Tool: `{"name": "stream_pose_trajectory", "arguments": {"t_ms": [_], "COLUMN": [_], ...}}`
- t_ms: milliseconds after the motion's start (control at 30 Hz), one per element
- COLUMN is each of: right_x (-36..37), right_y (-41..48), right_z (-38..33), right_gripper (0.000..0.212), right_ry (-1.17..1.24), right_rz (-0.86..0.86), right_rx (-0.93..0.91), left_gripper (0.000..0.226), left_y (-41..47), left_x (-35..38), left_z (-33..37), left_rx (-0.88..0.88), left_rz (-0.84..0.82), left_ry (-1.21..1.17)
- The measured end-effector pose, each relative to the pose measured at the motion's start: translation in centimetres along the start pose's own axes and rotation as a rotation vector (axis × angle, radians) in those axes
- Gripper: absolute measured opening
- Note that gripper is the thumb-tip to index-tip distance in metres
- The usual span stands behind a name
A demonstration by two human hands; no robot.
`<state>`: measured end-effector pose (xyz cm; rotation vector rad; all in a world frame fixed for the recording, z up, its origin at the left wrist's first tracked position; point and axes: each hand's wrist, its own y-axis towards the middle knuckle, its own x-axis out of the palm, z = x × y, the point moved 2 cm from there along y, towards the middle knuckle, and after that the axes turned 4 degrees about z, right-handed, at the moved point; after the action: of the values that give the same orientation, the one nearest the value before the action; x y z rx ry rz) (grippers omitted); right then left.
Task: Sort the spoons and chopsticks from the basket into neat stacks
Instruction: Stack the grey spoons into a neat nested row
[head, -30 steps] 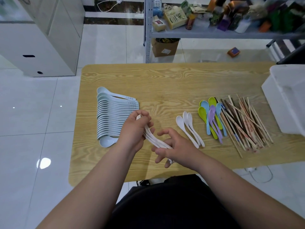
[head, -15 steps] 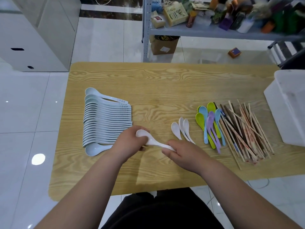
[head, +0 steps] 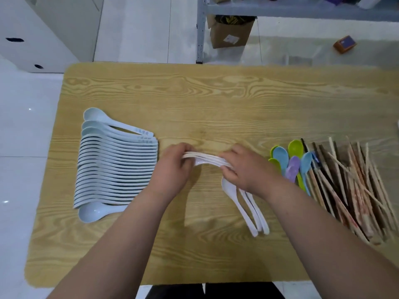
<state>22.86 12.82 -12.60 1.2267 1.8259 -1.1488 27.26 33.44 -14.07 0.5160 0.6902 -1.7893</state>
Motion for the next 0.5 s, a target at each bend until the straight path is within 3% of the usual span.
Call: {"name": "stream_pose_trajectory", "arguments": {"t_ms": [133, 333, 500], "right_x": [0.1, 0.8, 1.3], "right_y": [3.2, 5.1, 5.0], "right_z": [1.9, 3.4, 3.6], "right_gripper": [0.041, 0.036, 0.041], "right_ry": [-0.051, -0.085, -0.086], "right_rz": [0.049, 0.111, 0.185], "right_rx": [-0.01, -0.067, -0.084], "left_gripper": [0.026, 0.03, 0.038], "left_y": [2.4, 3.9, 3.8], "left_x": [2.0, 4.0, 4.0], "left_z": [-1.2, -2.4, -2.3], "left_rx": [0.155, 0.252, 0.326], "left_rz": [0.101, 0.198, 0.198], "left_ry": [0.145, 0.284, 0.322]}}
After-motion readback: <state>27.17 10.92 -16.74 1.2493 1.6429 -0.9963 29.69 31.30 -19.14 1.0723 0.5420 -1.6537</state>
